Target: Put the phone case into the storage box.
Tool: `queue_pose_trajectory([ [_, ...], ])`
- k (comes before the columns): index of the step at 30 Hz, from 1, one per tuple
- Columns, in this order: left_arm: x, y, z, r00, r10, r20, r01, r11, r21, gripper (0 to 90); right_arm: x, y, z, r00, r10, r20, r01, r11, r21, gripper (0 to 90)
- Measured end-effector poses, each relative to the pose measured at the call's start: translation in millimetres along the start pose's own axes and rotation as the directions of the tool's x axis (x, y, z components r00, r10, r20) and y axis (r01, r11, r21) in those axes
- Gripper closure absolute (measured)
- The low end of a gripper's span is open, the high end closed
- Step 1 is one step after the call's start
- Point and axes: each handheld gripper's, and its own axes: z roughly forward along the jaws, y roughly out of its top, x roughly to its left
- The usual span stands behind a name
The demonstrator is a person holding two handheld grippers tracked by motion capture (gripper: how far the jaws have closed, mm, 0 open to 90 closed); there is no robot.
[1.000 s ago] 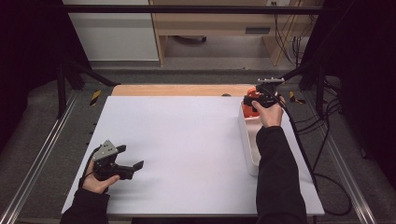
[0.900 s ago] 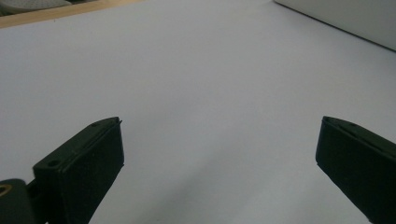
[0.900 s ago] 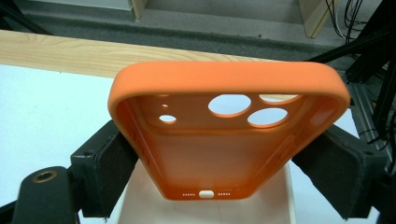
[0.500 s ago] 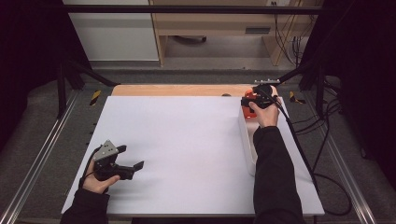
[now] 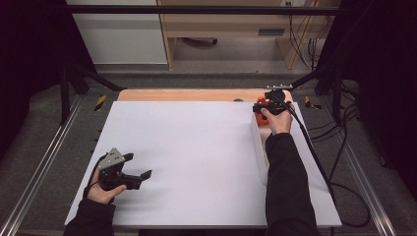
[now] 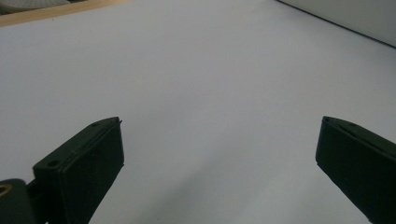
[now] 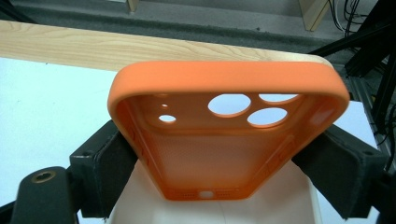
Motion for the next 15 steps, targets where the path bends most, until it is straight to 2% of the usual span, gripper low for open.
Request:
queue_pose_trajectory([
  [6,0.0,0.1,-0.1,1.0,0.0,0.0,0.0,1.0,-0.001,0.4,0.2,-0.5,0.1,1.0,0.003,0.004,-0.003,1.0,-0.006,14.5],
  [8,-0.2,0.1,0.0,1.0,0.001,0.001,-0.001,1.0,0.0,0.4,0.7,-0.5,0.0,1.0,0.002,-0.004,-0.002,1.0,-0.004,11.6],
  [12,0.1,-0.1,0.2,1.0,0.002,0.0,-0.002,1.0,0.002,0.4,1.6,-1.6,0.9,0.9992,-0.031,-0.024,0.031,0.999,0.015,4.4],
  [15,-0.3,-0.1,0.5,1.0,0.002,0.001,-0.002,1.0,0.002,0.4,0.5,-1.2,0.5,0.9994,-0.026,-0.021,0.026,1.0,0.015,2.8],
])
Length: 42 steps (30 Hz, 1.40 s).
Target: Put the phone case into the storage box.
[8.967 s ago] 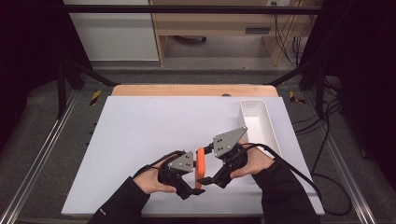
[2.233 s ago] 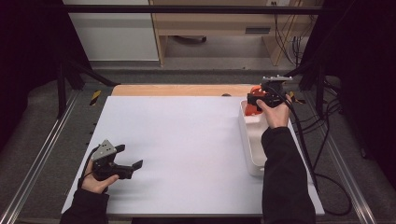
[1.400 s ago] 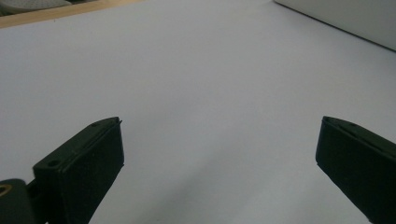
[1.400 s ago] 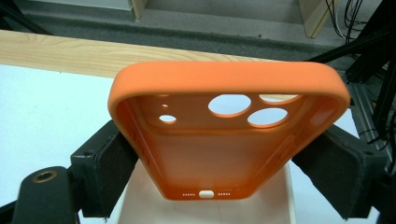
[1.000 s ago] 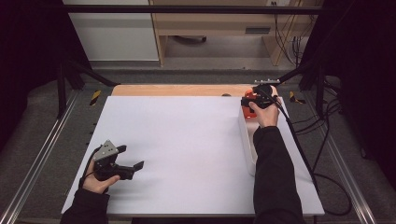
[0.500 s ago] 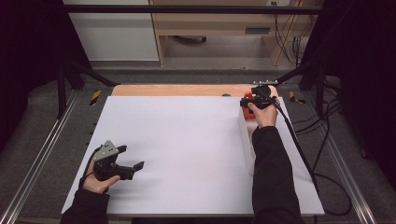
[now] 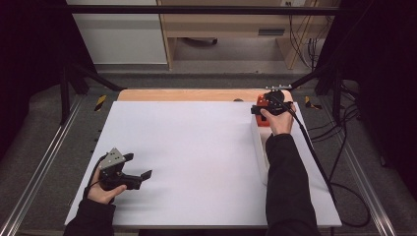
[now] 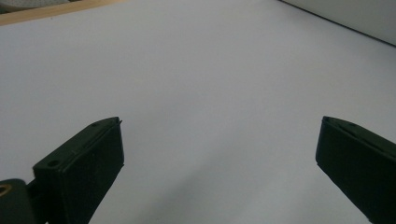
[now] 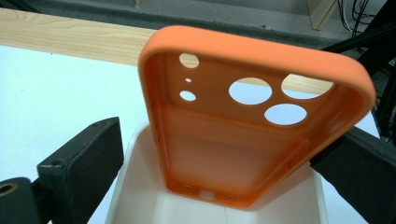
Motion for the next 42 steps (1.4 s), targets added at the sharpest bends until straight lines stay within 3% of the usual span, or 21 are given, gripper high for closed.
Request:
queue_pose_trajectory([
  [10,-0.6,0.2,0.5,1.0,0.001,0.001,-0.001,1.0,0.0,0.4,-6.2,5.1,-16.9,0.9998,0.011,-0.019,-0.012,0.998,-0.059,1.0],
  [14,-0.2,0.2,0.8,1.0,-0.001,-0.001,0.001,1.0,0.0,0.4,-5.1,7.5,-26.4,0.9996,-0.01,-0.026,0.008,0.997,-0.076,0.8],
  [23,-0.8,0.6,1.3,1.0,0.002,0.002,-0.002,1.0,0.001,0.4,-0.3,12.8,-52.3,0.9959,-0.046,-0.078,0.036,0.991,-0.127,0.7],
  [29,-1.5,1.6,0.7,1.0,0.003,0.003,-0.003,1.0,-0.004,0.4,5.6,12.6,-71.7,0.9864,-0.079,-0.144,0.054,0.983,-0.173,0.6],
  [33,-1.1,2.0,0.2,1.0,-0.001,0.005,0.001,1.0,-0.009,0.3,10.4,8.3,-84.8,0.9719,-0.131,-0.196,0.089,0.974,-0.211,0.6],
  [37,-0.9,2.1,0.1,1.0,-0.002,0.005,0.002,0.9999,-0.012,0.3,17.8,0.1,-98.1,0.9431,-0.222,-0.248,0.164,0.958,-0.235,0.4],
  [39,-1.3,2.2,0.3,1.0,0.0,0.004,0.0,0.9999,-0.013,0.3,22.0,-5.1,-104.6,0.9249,-0.269,-0.269,0.2,0.945,-0.259,0.4],
  [42,-1.9,2.4,0.5,1.0,0.003,0.004,-0.003,0.9999,-0.014,0.2,28.1,-12.0,-114.4,0.9042,-0.304,-0.3,0.215,0.931,-0.294,0.4],
])
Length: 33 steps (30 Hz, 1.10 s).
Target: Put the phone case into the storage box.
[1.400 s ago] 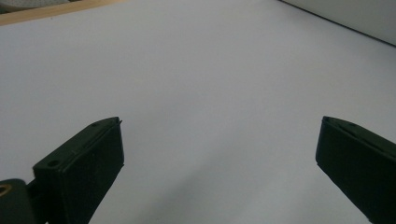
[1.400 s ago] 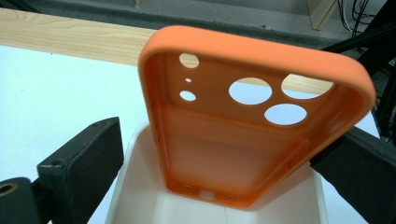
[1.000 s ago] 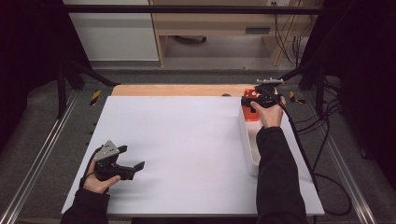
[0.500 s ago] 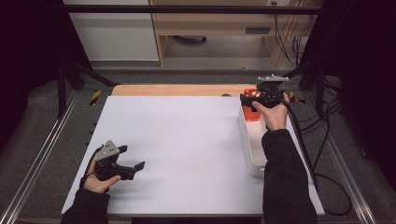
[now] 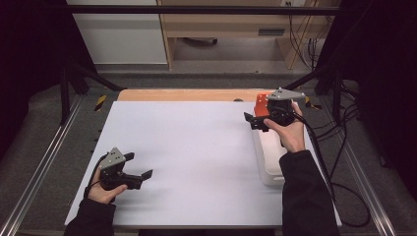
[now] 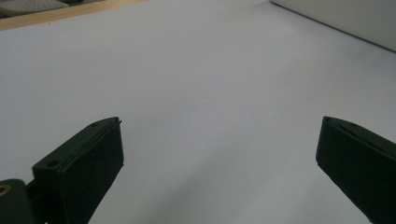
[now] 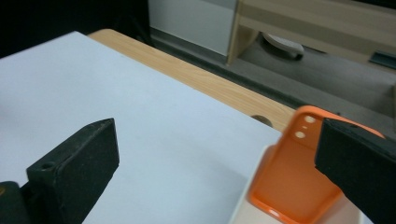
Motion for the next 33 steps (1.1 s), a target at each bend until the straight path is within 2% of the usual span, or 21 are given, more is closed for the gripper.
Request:
queue_pose_trajectory([
  [8,-0.6,0.6,-0.6,1.0,0.001,-0.001,-0.001,1.0,-0.006,0.2,22.7,-6.3,-24.5,0.9958,-0.04,-0.083,0.036,0.998,-0.047,0.4],
  [14,-1.5,1.3,-1.0,1.0,0.006,0.002,-0.006,0.9999,-0.01,0.2,32.9,-21.5,-39.5,0.9889,-0.06,-0.136,0.052,0.997,-0.062,0.4],
  [24,-1.9,1.8,-2.1,1.0,0.008,0.001,-0.008,0.9998,-0.02,0.2,33.6,-57.7,-58.7,0.9815,-0.044,-0.186,0.029,0.996,-0.08,1.1],
  [33,-2.3,3.0,-3.8,0.9999,0.013,0.004,-0.013,0.9995,-0.029,0.3,21.0,-90.9,-72.1,0.9757,-0.045,-0.214,0.024,0.994,-0.103,1.5],
])
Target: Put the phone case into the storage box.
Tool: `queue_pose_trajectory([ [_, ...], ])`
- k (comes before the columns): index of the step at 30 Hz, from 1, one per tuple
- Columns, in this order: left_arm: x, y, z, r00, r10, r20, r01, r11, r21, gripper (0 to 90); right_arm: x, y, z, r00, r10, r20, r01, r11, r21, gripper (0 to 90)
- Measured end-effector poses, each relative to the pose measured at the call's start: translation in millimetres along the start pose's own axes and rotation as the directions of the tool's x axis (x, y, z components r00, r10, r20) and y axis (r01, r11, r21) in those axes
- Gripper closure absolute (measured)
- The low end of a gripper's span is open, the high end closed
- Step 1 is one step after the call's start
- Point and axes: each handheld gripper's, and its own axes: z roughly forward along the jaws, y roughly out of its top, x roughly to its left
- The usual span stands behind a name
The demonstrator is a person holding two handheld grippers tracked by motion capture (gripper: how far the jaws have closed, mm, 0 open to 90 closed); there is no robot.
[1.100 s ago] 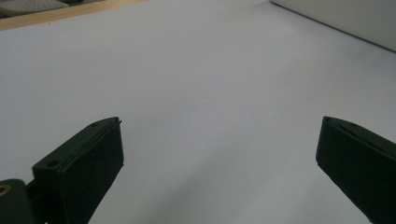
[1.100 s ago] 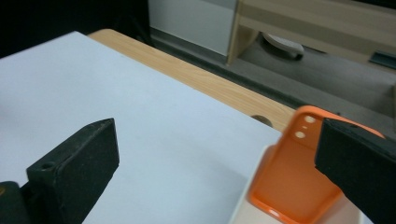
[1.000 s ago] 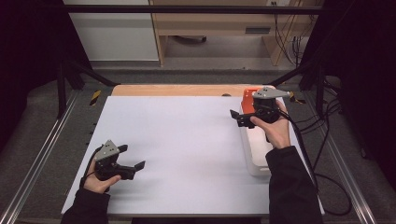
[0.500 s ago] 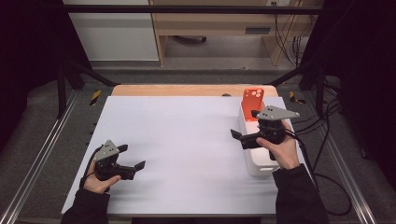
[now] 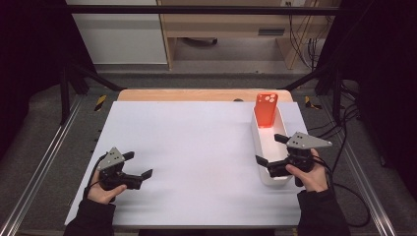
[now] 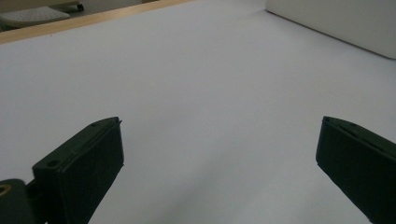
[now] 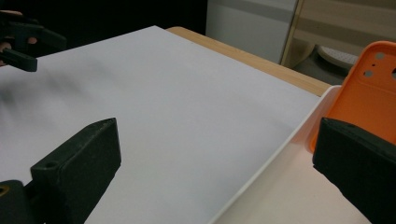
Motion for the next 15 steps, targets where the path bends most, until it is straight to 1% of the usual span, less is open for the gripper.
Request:
queue_pose_trajectory([
  [2,-0.1,0.5,-0.5,1.0,0.0,0.001,0.0,1.0,-0.007,0.3,-1.0,-5.1,-3.4,0.9999,0.003,-0.012,-0.003,1.0,-0.011,1.3],
  [4,-0.2,0.8,-0.9,1.0,-0.002,0.003,0.002,0.9999,-0.011,0.3,-2.3,-11.2,-6.5,1.0,0.001,-0.008,-0.001,1.0,-0.018,1.4],
  [9,-2.0,1.3,-0.5,1.0,0.006,0.005,-0.006,0.9999,-0.01,0.2,-6.8,-21.6,-12.5,0.9998,0.021,0.001,-0.021,1.0,-0.017,1.3],
  [15,-2.3,2.6,-2.0,1.0,0.008,0.004,-0.008,0.9998,-0.016,0.2,-13.1,-31.1,-16.5,0.9993,0.033,0.015,-0.033,0.999,-0.004,1.1],
])
